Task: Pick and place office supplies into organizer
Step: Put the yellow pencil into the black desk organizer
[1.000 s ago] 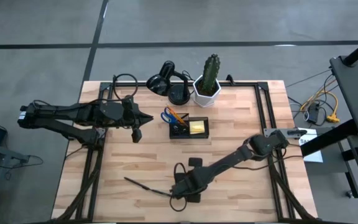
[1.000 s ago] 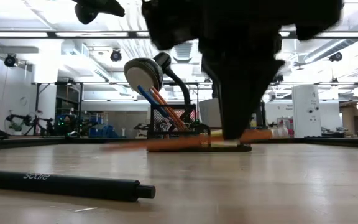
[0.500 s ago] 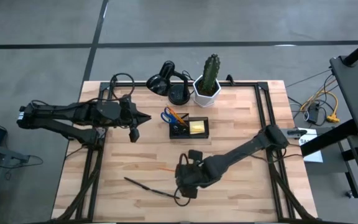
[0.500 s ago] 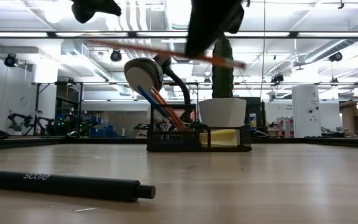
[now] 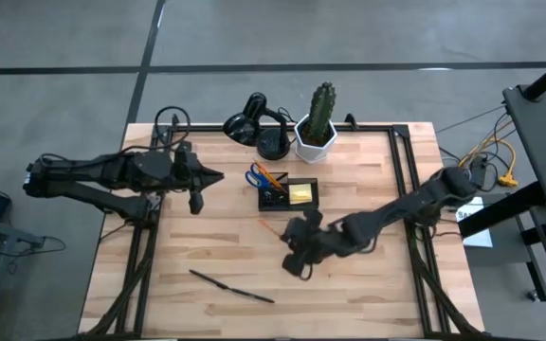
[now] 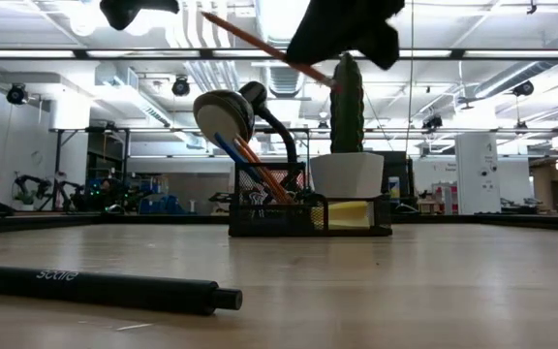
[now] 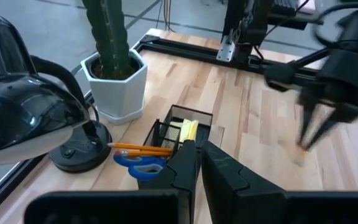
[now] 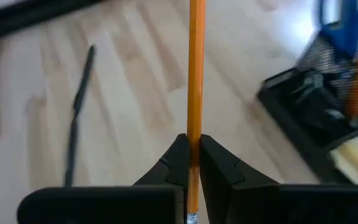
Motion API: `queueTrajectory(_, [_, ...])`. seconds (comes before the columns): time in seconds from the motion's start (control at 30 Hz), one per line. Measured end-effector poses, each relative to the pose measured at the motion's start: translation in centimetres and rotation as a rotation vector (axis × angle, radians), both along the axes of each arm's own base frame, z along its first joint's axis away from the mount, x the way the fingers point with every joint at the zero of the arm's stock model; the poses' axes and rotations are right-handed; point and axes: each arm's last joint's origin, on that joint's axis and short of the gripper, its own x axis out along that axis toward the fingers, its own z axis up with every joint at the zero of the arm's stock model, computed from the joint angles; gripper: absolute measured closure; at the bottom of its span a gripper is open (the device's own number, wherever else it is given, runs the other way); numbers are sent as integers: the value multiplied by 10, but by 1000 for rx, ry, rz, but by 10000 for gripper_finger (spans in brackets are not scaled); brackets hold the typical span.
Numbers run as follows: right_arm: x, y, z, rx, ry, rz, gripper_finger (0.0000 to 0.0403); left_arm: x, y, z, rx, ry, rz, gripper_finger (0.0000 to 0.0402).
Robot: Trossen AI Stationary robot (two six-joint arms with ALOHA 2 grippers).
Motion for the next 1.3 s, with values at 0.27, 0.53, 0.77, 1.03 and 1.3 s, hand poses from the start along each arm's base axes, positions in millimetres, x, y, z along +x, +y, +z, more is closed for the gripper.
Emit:
queueTrajectory(0.27, [-10, -40, -3, -21, -190, -29, 390, -5, 0, 3, -3, -20, 0, 394])
queueTrajectory(0.53, [-13, -88, -16, 8, -362, -4, 390, -3, 0, 3, -6, -21, 0, 394])
queueTrajectory(0.77, [-8, -125, -18, -17, -404, 34, 390, -3, 0, 2, -5, -21, 2, 394])
queueTrajectory(1.03, [-9, -172, -18, -37, -446, 97, 390, 0, 0, 1, -37, -22, 29, 394])
queueTrajectory(1.3, [-23, -215, -25, -1, -550, 152, 390, 7, 0, -3, -45, -2, 34, 394])
